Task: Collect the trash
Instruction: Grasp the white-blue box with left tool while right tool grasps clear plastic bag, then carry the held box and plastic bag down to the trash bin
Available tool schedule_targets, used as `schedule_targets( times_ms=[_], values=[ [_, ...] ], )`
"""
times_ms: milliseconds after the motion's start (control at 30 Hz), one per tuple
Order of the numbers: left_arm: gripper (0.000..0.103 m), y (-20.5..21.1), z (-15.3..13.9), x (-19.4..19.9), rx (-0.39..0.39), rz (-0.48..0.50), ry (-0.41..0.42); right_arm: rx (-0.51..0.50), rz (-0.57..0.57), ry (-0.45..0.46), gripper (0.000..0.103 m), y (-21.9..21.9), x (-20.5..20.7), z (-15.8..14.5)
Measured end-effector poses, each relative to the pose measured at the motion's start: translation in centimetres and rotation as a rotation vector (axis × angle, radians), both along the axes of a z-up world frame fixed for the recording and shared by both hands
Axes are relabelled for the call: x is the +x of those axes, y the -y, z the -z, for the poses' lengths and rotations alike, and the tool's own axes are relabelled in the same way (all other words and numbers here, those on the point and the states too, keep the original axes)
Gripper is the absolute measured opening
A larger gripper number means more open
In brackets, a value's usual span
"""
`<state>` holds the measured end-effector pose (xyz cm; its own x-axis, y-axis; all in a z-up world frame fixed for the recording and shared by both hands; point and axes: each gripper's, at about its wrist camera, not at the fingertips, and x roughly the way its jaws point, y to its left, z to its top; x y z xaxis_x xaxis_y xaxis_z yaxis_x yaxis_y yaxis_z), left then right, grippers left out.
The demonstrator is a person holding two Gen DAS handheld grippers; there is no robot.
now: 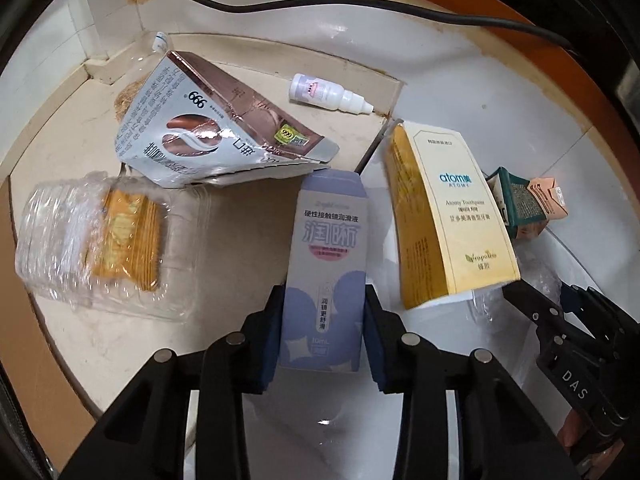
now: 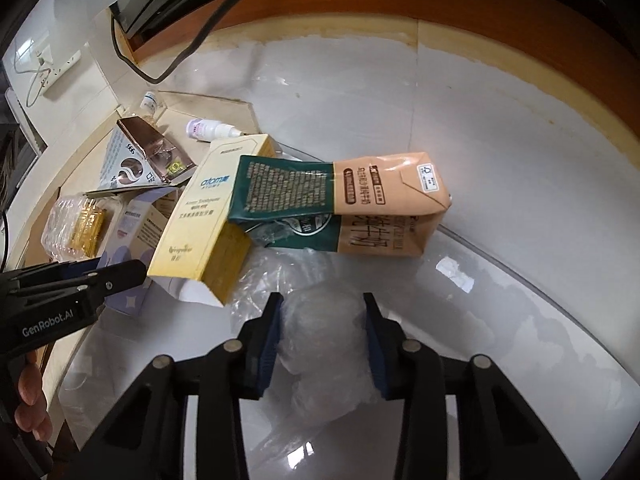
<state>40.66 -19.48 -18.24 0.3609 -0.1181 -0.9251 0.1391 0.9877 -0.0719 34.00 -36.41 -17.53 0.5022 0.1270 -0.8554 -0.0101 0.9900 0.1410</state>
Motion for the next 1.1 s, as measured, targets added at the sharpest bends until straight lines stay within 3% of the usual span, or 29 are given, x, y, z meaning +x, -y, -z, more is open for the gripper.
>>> schedule_targets(
  times_ms=[233,533,1100],
  values=[
    [0.034,-0.5,-1.7,-2.6,0.003,-0.02,0.02,0.034,0.052,0.003,0.031,0.3,-1.9,-0.8],
    [0.034,-0.9,-5.5,-8.3,-0.054,0.053,0.075,0.078,0.084,0.04,0.031,-0.4,-6.4,-3.1],
    [0.034,-6.6,-12.2,-22.6,-0.129,0.087,0.152,0.119,-0.084,0.08,0.031,-8.6,-18.9,-9.1]
  ],
)
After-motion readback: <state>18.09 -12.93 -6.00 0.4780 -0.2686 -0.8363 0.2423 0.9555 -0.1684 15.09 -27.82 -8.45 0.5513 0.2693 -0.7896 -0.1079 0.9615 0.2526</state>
